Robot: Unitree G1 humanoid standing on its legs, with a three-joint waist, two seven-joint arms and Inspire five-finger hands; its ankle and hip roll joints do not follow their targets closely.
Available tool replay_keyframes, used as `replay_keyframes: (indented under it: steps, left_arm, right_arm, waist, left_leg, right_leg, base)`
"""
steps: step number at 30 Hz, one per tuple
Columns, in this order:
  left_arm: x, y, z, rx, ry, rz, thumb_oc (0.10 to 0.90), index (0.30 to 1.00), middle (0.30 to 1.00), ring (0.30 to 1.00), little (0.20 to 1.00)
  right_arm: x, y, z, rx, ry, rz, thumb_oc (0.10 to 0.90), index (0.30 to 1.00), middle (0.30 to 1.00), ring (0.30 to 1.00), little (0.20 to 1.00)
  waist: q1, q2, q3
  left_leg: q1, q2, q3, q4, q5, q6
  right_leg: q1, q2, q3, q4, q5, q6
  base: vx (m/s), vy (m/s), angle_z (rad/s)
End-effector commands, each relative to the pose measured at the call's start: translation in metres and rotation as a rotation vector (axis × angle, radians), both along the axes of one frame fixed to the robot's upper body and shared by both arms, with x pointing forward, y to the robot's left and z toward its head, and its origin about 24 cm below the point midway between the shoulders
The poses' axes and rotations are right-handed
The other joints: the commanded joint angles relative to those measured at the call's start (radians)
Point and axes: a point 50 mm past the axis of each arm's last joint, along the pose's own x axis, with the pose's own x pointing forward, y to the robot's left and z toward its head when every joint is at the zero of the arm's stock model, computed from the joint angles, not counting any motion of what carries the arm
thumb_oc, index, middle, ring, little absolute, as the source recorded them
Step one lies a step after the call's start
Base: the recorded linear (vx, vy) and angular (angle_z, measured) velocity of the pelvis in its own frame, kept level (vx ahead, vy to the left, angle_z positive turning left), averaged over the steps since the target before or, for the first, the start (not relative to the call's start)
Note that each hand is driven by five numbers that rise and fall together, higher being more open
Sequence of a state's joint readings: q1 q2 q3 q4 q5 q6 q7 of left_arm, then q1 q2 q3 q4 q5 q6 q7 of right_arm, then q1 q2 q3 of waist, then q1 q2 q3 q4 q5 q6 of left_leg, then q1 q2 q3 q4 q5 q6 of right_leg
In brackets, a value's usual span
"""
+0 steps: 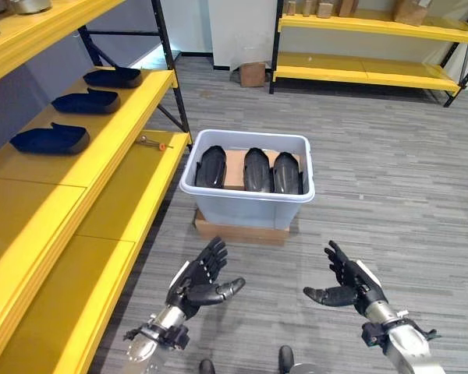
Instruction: Move parts from the plastic box to the shelf.
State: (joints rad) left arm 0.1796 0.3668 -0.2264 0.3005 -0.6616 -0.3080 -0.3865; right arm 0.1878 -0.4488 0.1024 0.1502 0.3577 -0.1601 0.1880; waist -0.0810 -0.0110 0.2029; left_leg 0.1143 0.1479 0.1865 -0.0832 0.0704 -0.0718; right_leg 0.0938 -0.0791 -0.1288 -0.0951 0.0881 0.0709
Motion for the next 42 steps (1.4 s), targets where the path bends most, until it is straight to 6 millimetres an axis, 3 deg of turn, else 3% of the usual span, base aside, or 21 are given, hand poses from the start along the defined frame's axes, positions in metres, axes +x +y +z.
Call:
replay_keyframes:
  steps: [1, 5, 9, 16, 42]
  left_arm:
    - [0.026, -0.003, 0.039, -0.005, -0.23, -0.045, 0.9, 1.0, 1.0, 1.0, 1.0]
    - [0.028, -0.004, 0.038, -0.03, -0.21, -0.024, 0.9, 1.0, 1.0, 1.0, 1.0]
    - [0.028, -0.003, 0.039, -0.018, -0.212, -0.042, 0.9, 1.0, 1.0, 1.0, 1.0]
    - [0.029, -0.003, 0.04, -0.015, -0.208, -0.045, 0.9, 1.0, 1.0, 1.0, 1.0]
    - [0.024, 0.0, 0.039, -0.014, -0.191, -0.038, 0.9, 1.0, 1.0, 1.0, 1.0]
  right_arm:
    - [0.03, 0.001, 0.054, 0.047, -0.291, 0.015, 0.9, 1.0, 1.0, 1.0, 1.0]
    - [0.031, 0.005, 0.05, 0.057, -0.26, 0.019, 0.9, 1.0, 1.0, 1.0, 1.0]
    - [0.031, 0.005, 0.043, 0.225, -0.205, -0.021, 0.9, 1.0, 1.0, 1.0, 1.0]
    - [0.029, 0.014, 0.041, 0.202, -0.203, -0.008, 0.9, 1.0, 1.0, 1.0, 1.0]
    - [0.029, 0.009, 0.041, 0.159, -0.235, -0.037, 0.9, 1.0, 1.0, 1.0, 1.0]
  waist:
    - [-0.001, -0.026, -0.068]
    - [-0.004, -0.018, -0.075]
    - [-0.003, -0.016, -0.077]
    - [-0.009, -0.009, -0.083]
    - [0.002, -0.003, -0.075]
  left_leg:
    - [0.024, -0.056, -0.001, -0.004, -0.097, 0.04]
    - [0.026, -0.055, 0.003, -0.004, -0.098, 0.036]
    - [0.027, -0.054, 0.003, -0.004, -0.096, 0.036]
    - [0.027, -0.057, 0.008, -0.004, -0.099, 0.037]
    - [0.026, -0.056, 0.002, -0.004, -0.096, 0.038]
  right_leg:
    - [0.031, -0.022, -0.061, 0.06, -0.112, 0.027]
    - [0.036, -0.023, -0.061, 0.052, -0.112, 0.025]
    - [0.039, -0.023, -0.061, 0.047, -0.109, 0.024]
    - [0.04, -0.024, -0.06, 0.038, -0.106, 0.026]
    - [0.043, -0.023, -0.076, 0.044, -0.117, 0.021]
  base:
    - [0.0, 0.0, 0.0]
    - [0.0, 0.0, 0.0]
    - [0.0, 0.0, 0.0]
    - [0.0, 0.0, 0.0]
    - [0.0, 0.001, 0.0]
